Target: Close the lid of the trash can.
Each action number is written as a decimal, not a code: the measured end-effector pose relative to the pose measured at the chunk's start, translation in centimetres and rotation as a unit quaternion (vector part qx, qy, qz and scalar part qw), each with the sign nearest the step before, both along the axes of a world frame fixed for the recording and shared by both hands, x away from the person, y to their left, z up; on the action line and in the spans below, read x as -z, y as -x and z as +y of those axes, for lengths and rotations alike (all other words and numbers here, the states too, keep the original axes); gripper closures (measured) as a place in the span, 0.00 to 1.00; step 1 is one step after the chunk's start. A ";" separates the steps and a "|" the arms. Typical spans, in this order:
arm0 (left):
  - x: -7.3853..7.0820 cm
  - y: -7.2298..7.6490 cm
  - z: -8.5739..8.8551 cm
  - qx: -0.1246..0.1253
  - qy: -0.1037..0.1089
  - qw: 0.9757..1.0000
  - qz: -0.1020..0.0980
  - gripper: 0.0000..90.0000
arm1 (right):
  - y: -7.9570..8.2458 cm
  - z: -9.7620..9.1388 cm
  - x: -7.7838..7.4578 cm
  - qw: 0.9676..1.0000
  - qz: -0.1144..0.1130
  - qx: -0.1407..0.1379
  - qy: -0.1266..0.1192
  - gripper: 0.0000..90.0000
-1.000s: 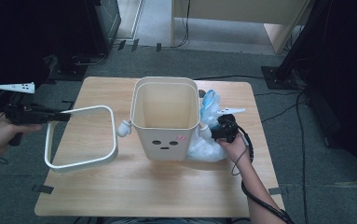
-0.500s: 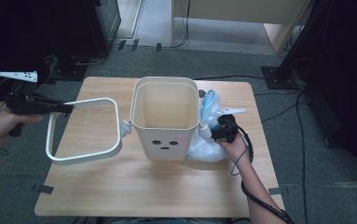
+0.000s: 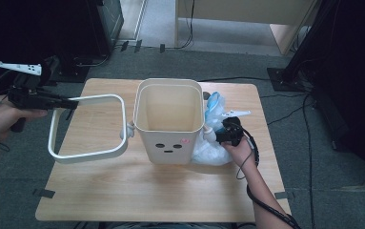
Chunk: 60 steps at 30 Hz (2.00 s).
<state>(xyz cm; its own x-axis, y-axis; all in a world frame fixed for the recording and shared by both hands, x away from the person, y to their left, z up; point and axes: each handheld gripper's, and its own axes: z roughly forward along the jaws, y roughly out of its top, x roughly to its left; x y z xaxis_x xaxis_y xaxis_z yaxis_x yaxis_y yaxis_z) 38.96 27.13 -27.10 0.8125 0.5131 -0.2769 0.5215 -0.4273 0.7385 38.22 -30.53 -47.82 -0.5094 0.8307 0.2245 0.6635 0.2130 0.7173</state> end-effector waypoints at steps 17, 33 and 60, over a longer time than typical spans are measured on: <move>-3.7 -0.5 -1.2 0.009 0.019 1.000 -0.007 0.82 | 0.0 0.1 0.0 1.000 0.001 -0.002 0.004 0.31; -5.9 -1.3 -4.0 0.023 0.033 0.999 -0.021 0.82 | 0.0 0.1 0.0 1.000 0.000 -0.003 0.005 0.31; -5.6 -4.1 -10.7 0.053 0.024 0.998 -0.018 0.82 | 0.1 0.1 0.0 1.000 -0.003 -0.003 0.007 0.31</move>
<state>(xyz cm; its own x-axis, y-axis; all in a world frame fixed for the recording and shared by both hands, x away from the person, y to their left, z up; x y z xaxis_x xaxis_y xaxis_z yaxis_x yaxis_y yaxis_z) 43.04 16.45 -21.54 0.8716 0.4103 -0.2684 0.4476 -0.4424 0.7772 38.10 -30.41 -47.77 -0.5155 0.8308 0.2096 0.6574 0.2266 0.7187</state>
